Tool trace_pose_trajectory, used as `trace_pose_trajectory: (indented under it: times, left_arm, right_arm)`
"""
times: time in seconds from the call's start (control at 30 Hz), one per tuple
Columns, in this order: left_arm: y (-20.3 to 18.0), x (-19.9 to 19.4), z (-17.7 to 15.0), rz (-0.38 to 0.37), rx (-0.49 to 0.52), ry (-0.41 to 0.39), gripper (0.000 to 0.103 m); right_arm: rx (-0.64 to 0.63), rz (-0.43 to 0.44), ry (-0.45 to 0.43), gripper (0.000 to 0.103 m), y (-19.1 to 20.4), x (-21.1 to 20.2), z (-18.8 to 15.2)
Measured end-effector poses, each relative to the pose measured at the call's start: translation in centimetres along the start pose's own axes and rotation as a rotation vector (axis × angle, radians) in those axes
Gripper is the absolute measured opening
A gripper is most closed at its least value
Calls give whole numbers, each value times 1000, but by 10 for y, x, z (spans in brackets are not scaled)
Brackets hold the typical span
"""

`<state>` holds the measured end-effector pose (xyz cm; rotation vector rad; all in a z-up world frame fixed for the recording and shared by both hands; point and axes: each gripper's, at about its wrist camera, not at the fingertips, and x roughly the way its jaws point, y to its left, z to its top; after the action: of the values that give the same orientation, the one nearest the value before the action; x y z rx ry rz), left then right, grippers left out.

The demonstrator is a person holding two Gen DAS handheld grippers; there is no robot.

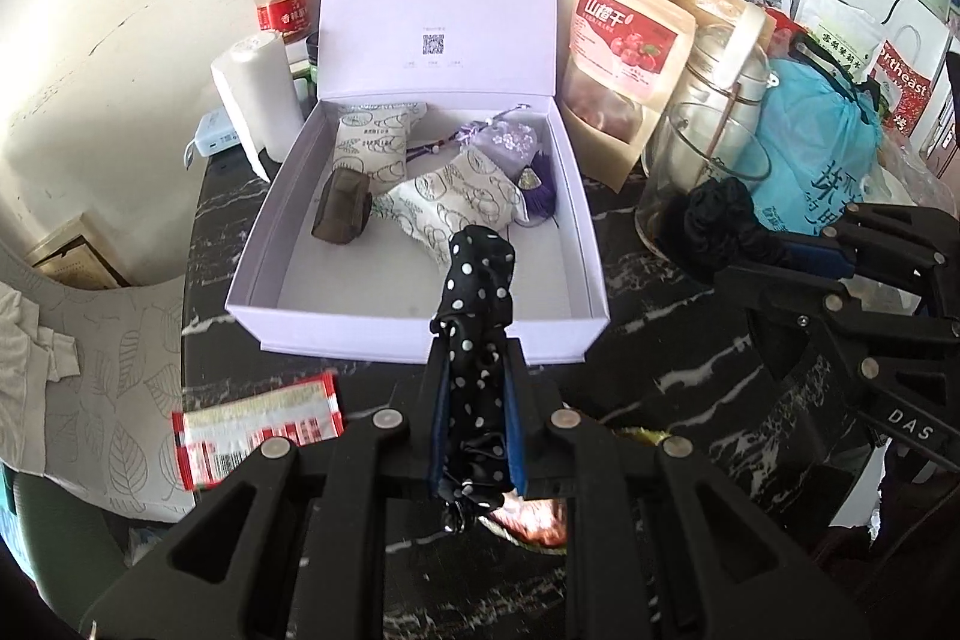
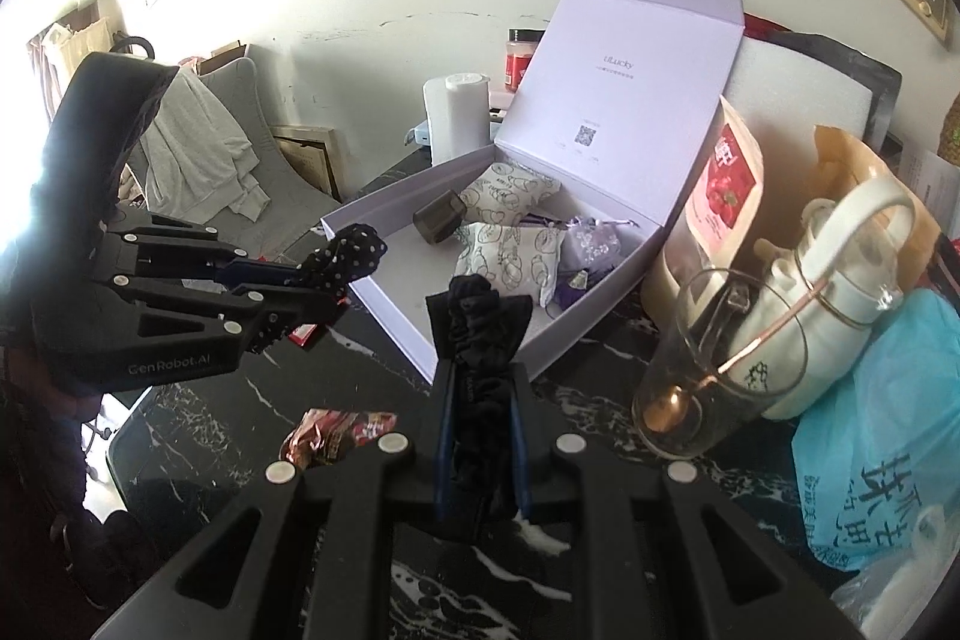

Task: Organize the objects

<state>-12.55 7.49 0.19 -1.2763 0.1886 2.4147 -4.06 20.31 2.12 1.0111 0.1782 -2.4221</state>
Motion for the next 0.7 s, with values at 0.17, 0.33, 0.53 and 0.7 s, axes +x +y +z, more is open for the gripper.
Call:
trace_pose_trajectory:
  times: [0.17,0.33,0.53,0.7]
  left_arm:
    - [6,15,17,-11,5,4,15]
    - [11,26,33,-6,26,6,15]
    - [20,38,55,2,36,-9,15]
    - [29,46,76,21,42,-4,15]
  right_arm:
    - [-8,6,-9,15,-2,12,17]
    - [-22,20,-29,15,-1,22,34]
    - [-19,21,-36,15,-4,37,52]
    - [0,13,-33,15,-11,47,69]
